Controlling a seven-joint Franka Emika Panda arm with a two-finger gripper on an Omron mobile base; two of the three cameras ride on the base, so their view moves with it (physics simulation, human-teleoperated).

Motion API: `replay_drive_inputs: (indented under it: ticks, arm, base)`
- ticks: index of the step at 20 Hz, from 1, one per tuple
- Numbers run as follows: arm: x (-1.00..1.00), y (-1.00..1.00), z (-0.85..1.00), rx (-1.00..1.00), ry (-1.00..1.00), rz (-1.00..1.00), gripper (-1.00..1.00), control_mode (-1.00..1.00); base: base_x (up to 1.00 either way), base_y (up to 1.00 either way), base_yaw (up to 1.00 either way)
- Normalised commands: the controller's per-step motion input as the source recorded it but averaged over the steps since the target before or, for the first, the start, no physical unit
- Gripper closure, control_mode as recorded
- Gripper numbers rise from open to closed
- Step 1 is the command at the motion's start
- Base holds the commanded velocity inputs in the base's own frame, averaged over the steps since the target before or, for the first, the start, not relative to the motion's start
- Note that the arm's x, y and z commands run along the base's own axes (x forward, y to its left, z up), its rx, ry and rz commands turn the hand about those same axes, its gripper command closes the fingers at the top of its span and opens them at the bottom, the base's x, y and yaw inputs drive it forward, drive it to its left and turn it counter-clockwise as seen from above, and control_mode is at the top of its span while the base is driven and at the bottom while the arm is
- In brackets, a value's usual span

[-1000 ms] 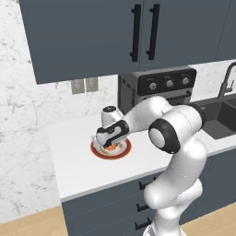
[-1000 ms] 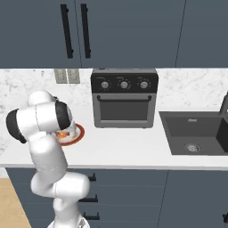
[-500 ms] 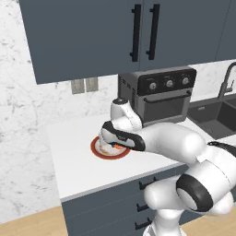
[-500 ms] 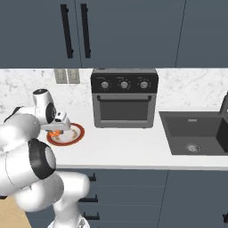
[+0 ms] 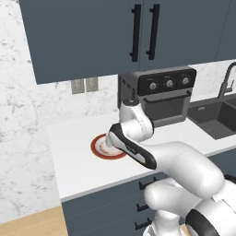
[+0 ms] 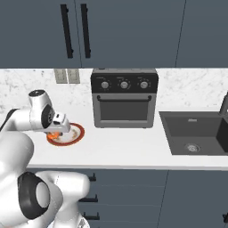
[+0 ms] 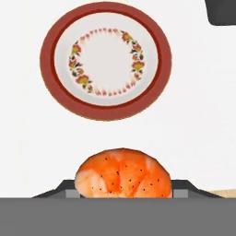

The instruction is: Pick up the knife from the drawer and place it on the cutting board. Then place the meat from the plate to the cutting board.

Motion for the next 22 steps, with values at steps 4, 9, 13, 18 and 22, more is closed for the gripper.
replay_drive_inputs:
  ticks: [4,9,13,18,22]
  arm:
    - [0.0,-0.03,0.0,0.0,-0.03,0.0,1.0,-1.0]
    - [-0.27,-0.5,0.0,0.07,-0.03,-0.04,1.0,-1.0]
    - [0.0,0.0,0.0,0.0,0.0,0.0,1.0,1.0]
    - [0.0,0.0,0.0,0.0,0.0,0.0,1.0,1.0]
    - [0.0,0.0,0.0,0.0,0.0,0.0,1.0,1.0]
  base:
    - [0.0,0.0,0.0]
    - [0.0,0.0,0.0]
    - [-0.51,-0.97,-0.16]
    - [-0.28,-1.0,-0.14]
    - [0.0,-1.0,-0.09]
